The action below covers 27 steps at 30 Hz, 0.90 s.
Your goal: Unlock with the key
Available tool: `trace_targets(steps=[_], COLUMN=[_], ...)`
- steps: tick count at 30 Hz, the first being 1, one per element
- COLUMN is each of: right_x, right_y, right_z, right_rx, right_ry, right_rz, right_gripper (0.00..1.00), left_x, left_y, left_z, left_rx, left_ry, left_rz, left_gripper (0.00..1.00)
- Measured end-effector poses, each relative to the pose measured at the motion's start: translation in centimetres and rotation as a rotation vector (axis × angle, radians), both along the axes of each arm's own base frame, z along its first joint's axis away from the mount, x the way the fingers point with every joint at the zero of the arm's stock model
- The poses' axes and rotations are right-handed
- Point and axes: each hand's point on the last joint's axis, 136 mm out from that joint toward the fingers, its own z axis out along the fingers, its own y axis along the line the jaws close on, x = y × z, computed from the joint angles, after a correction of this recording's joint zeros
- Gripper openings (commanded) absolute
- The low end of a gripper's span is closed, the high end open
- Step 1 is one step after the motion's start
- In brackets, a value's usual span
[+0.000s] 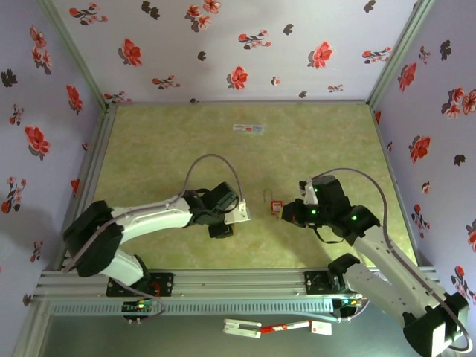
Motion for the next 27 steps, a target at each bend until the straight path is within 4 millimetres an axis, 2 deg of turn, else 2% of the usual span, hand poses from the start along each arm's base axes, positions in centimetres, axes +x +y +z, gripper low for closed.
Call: trace_targets(steps=[4,8,9,11,16,21,27], right_x=[0.0,-0.2,-0.3,-0.4,-0.5,-0.5,-0.6], right_y=[-0.2,-0.5,-0.6,-0.7,-0.8,-0.9,-1.2], right_z=[0.6,1.2,1.2,1.2,1.5,1.5,1.6], right_rx=[0.002,-0.001,-0.002,-0.007,-0.009,-0.015,-0.022], right_ry=[-0.014,-0.029,-0.031,-0.031,-0.043,-0.044,-0.046], right_rz=[-0.005,-0.013,-0.015,-0.016,-0.016,-0.019,-0.026], right_gripper=[0.00,0.00,0.00,0.00,0.00,0.00,0.00], left_x=[0.1,0.9,1.1,1.5,1.4,1.2,2.4], left_y=[0.5,-0.6,-0.9,-1.5,-1.6,-1.8,-1.7], left_z=[-2.2,-2.2,-2.2,-2.1,-1.9,-0.9,2.1], left_rx=[0.078,0.100,0.100,0.103,0.108,0.082,-0.014], left_ry=[0.062,0.094,0.097,0.102,0.123,0.170,0.277], left_rz=[0.084,0.136,0.143,0.155,0.189,0.201,0.219], left_gripper=[0.18,0.36,0.43,0.62,0.79,0.82,0.81])
